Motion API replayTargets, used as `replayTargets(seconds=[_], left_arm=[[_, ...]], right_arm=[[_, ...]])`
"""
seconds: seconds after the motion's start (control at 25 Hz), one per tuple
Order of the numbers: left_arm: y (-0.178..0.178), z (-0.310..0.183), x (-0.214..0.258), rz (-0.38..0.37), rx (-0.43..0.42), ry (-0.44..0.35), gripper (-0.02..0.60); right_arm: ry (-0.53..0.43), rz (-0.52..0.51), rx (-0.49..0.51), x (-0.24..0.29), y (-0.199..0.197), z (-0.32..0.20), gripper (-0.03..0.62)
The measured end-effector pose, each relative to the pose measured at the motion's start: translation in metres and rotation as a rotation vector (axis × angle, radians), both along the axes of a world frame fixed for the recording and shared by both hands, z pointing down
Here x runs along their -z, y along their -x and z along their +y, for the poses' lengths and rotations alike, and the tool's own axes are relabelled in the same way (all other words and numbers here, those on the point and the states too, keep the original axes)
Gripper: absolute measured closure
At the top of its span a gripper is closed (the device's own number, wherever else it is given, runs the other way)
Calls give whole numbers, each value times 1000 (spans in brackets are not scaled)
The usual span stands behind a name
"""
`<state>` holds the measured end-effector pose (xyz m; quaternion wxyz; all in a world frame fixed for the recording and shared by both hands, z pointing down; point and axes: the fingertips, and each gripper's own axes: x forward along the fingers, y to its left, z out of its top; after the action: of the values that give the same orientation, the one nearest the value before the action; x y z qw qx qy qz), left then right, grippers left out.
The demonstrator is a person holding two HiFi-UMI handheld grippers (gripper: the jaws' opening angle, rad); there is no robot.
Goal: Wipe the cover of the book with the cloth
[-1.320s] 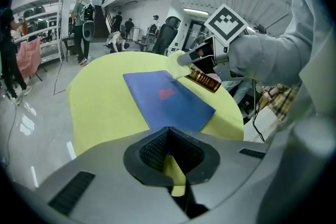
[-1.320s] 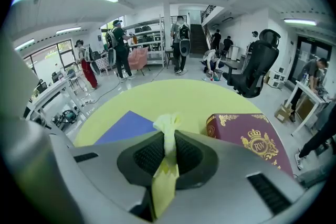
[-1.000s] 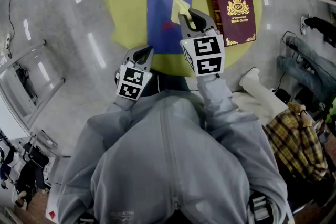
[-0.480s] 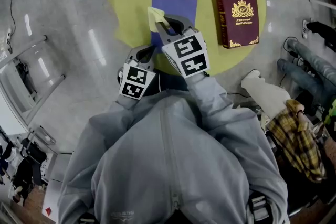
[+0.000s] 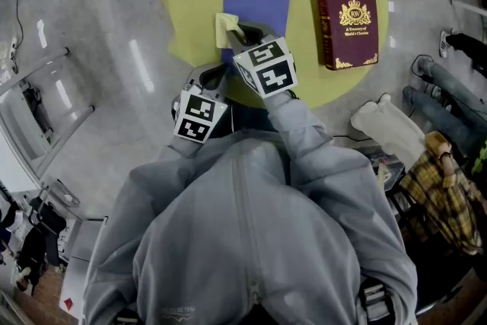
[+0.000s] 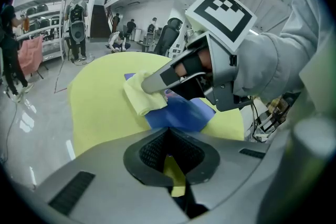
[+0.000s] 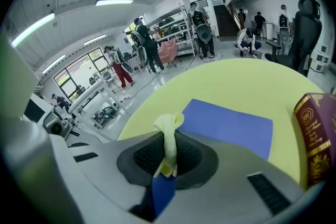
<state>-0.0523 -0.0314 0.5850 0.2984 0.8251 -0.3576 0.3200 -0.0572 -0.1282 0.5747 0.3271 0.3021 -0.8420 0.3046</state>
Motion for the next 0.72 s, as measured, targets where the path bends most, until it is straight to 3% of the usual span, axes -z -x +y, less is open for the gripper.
replayTargets(seconds=[0.72], left_arm=[[-3,1,-4,-6,-6,-7,563]], right_arm=[[-62,76,-15,-10,-25,-1,539]])
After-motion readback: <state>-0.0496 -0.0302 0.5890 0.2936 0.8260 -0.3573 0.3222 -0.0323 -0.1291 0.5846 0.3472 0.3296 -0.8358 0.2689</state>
